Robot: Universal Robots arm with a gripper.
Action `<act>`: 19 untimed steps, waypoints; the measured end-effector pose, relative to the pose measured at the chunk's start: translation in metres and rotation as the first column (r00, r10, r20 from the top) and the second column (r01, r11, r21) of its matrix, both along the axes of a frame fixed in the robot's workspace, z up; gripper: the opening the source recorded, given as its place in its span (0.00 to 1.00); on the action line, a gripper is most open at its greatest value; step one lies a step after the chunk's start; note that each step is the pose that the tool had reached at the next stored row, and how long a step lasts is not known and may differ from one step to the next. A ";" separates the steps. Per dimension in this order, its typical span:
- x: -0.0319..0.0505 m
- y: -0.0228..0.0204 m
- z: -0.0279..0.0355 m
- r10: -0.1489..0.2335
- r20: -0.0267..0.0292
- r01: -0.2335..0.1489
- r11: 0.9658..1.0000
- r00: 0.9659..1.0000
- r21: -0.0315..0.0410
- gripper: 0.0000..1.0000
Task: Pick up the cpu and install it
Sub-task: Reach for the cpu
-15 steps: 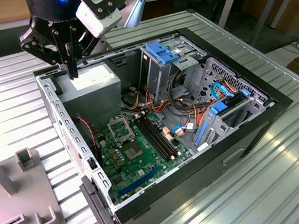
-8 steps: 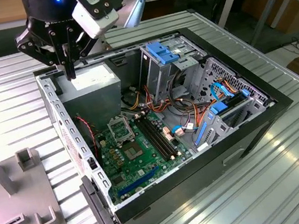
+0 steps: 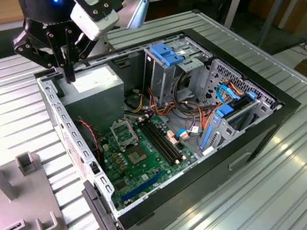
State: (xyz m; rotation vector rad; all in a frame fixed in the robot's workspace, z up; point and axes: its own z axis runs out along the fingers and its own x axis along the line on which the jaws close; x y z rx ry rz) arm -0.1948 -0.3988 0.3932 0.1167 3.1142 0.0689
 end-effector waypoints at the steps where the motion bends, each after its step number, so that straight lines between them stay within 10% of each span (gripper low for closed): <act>1: -0.0004 0.0000 0.0000 0.000 0.000 0.000 1.000 1.000 0.000 0.15; 19: -0.0114 0.0000 0.0000 0.000 -0.001 0.000 1.000 1.000 0.000 0.15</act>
